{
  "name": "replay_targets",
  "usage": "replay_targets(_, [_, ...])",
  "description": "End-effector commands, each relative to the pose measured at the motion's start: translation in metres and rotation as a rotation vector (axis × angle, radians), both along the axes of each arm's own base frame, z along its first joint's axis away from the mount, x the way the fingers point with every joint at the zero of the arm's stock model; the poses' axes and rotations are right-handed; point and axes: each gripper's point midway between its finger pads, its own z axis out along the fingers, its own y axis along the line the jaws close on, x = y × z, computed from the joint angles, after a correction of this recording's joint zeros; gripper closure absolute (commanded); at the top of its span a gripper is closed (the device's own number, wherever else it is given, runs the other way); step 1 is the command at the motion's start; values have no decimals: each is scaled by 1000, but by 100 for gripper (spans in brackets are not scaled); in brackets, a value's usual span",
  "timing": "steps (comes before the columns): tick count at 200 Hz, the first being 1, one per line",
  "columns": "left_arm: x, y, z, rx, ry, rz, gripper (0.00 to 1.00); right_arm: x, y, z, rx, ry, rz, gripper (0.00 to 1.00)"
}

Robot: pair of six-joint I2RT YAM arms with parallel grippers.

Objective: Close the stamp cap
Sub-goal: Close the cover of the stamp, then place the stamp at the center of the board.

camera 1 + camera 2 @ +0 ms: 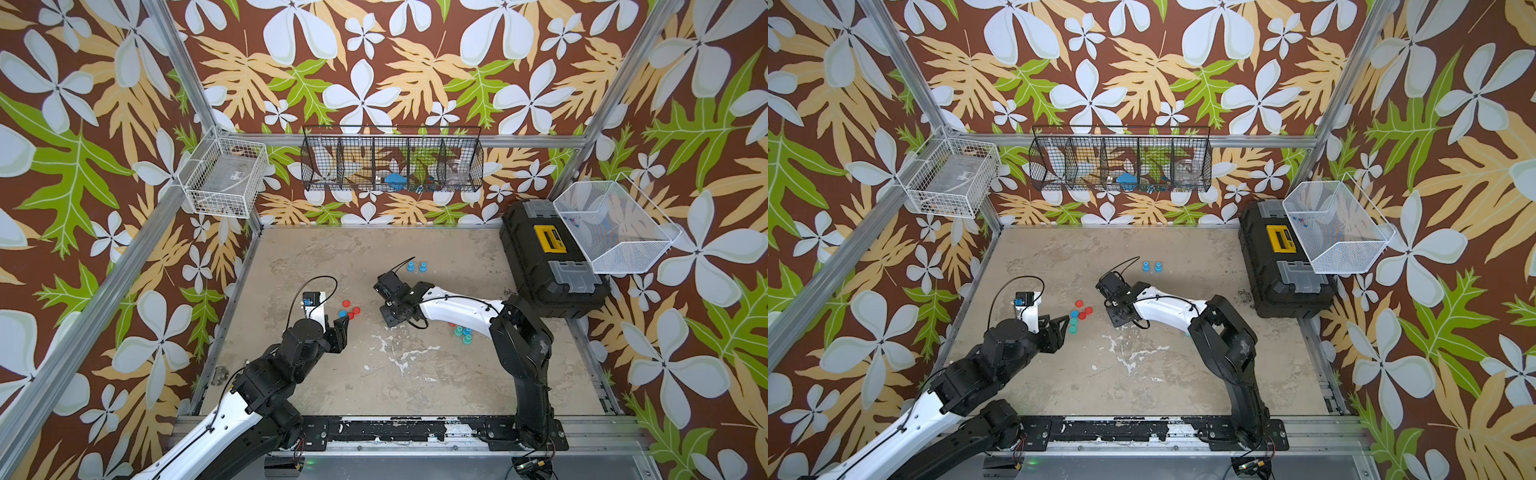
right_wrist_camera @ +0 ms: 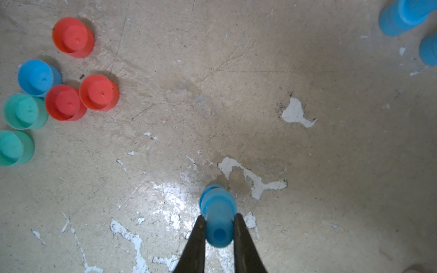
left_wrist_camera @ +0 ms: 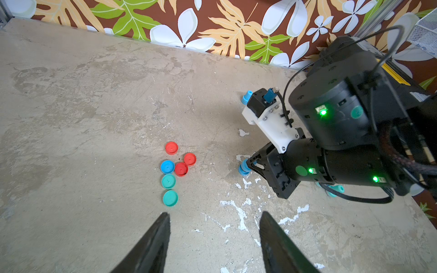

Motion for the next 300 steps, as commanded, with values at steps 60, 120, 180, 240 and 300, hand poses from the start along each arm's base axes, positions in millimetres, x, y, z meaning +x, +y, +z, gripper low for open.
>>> replay_targets(60, [2, -1, 4, -15, -15, -2, 38, 0, 3, 0, 11, -2, 1, 86])
replay_targets(120, [2, 0, 4, -15, -14, 1, 38, -5, 2, -7, 10, 12, 3, 86])
replay_targets(180, [2, 0, 4, -17, -15, 2, 38, -9, 6, -10, 13, 21, 9, 86])
replay_targets(240, [2, 0, 4, -17, -16, 1, 38, -9, -6, -22, -24, 24, 0, 86])
replay_targets(300, [2, 0, 5, -18, -17, 0, 38, 41, -65, 0, -29, -16, -117, 86])
